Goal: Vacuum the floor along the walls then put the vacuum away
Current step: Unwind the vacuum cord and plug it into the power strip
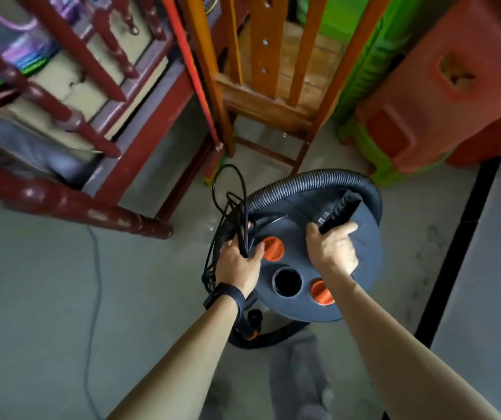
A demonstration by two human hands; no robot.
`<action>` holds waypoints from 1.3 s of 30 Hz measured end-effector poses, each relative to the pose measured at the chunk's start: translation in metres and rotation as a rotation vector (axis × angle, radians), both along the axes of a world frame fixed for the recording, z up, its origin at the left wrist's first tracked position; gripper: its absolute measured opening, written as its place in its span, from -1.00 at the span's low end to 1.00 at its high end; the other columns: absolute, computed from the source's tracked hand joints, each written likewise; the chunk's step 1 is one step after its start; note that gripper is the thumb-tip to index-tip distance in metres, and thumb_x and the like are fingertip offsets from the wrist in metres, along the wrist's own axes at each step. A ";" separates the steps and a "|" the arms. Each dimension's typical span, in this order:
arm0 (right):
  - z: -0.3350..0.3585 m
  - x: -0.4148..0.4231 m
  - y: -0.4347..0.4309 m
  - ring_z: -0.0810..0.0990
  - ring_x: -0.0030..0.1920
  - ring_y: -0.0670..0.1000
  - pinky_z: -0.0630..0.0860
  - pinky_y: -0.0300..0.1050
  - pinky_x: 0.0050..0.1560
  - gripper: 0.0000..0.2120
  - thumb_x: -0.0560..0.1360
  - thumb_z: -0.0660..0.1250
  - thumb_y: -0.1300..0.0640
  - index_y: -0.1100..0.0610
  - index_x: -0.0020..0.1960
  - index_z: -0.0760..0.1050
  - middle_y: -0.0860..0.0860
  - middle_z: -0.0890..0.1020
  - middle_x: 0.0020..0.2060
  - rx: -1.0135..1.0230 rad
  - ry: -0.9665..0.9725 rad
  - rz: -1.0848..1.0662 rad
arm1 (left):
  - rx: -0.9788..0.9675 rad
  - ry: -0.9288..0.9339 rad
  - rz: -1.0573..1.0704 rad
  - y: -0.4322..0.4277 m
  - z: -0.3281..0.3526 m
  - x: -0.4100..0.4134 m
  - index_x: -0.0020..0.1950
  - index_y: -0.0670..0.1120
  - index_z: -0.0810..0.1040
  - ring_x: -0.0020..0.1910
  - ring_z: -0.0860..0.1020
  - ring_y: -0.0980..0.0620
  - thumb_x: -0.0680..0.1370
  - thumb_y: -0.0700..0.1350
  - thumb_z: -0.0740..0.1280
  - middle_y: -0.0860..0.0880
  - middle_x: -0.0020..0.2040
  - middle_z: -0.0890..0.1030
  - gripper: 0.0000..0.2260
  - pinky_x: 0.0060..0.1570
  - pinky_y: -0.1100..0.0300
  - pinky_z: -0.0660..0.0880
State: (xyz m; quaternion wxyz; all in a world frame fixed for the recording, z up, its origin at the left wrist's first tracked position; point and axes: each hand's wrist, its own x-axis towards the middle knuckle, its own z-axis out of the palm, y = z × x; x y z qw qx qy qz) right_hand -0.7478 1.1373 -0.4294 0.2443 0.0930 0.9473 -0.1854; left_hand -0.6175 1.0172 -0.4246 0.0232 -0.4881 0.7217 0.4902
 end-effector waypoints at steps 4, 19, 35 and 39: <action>0.004 0.078 -0.029 0.60 0.17 0.33 0.38 0.08 0.03 -0.32 0.60 0.24 -0.18 0.28 0.43 0.09 0.26 0.64 0.13 0.001 -0.024 0.000 | 0.013 -0.003 -0.006 -0.028 0.001 0.078 0.42 0.10 0.47 0.21 0.55 -0.06 0.53 0.09 0.40 -0.05 0.24 0.57 -0.55 0.19 0.02 0.50; 0.010 0.312 -0.119 0.50 0.34 0.34 0.39 0.19 0.34 -0.30 0.65 0.23 -0.07 0.35 0.53 0.02 0.31 0.50 0.34 -0.243 -0.201 -0.063 | -0.002 -0.115 0.047 -0.128 0.007 0.303 0.39 0.21 0.47 0.14 0.56 0.04 0.51 0.02 0.42 0.11 0.16 0.64 -0.55 -0.18 0.60 0.29; -0.007 0.481 -0.238 0.44 0.41 0.38 0.41 0.24 0.37 -0.37 0.68 0.14 -0.01 0.35 0.58 0.07 0.39 0.34 0.49 -0.277 -0.210 -0.148 | -0.050 -0.042 -0.033 -0.223 0.007 0.468 0.36 0.07 0.46 0.23 0.53 -0.01 0.47 -0.01 0.46 0.07 0.23 0.54 -0.53 0.11 0.21 0.45; -0.013 0.502 -0.275 0.48 0.36 0.39 0.45 0.28 0.31 -0.27 0.68 0.12 -0.09 0.35 0.58 -0.13 0.39 0.34 0.47 -0.072 -0.140 -0.239 | -0.057 0.013 -0.105 -0.279 -0.003 0.497 0.34 0.08 0.50 0.16 0.53 0.06 0.50 0.00 0.41 0.06 0.22 0.57 -0.60 -0.06 0.52 0.31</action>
